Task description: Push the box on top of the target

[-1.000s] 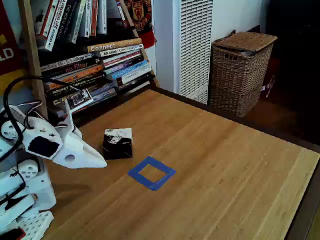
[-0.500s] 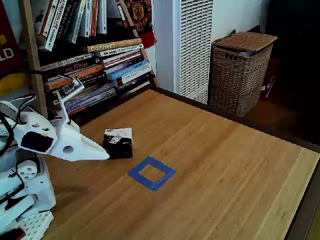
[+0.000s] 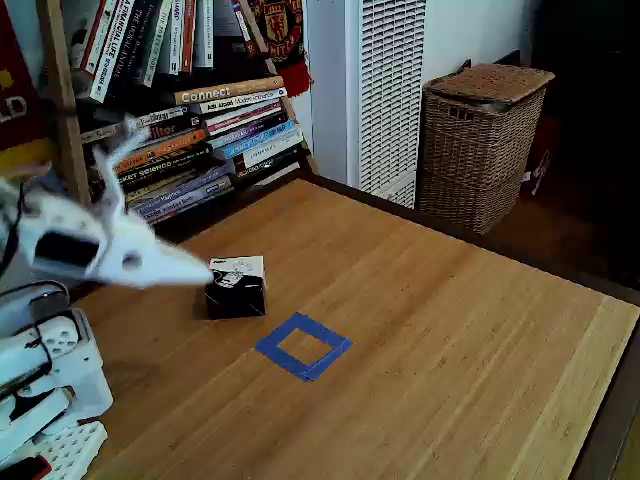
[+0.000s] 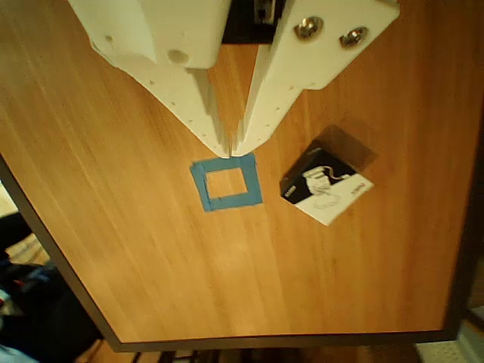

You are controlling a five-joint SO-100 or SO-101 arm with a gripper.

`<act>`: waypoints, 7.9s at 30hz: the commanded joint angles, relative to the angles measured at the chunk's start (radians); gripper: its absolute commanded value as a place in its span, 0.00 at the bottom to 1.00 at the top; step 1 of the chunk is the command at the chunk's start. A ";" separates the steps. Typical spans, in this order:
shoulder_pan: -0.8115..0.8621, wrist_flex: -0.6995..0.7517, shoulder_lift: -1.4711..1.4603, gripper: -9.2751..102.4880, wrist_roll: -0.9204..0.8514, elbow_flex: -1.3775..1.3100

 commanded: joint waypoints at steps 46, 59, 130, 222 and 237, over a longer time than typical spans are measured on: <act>-0.578 -0.331 -1.313 0.08 -0.925 -0.555; -0.591 -0.434 -1.430 0.08 -0.919 -0.535; -0.288 -0.376 -1.578 0.08 -1.258 -0.680; -0.003 -0.370 -1.411 0.08 -1.675 -0.488; -0.120 -0.192 -1.203 0.08 -1.223 -0.505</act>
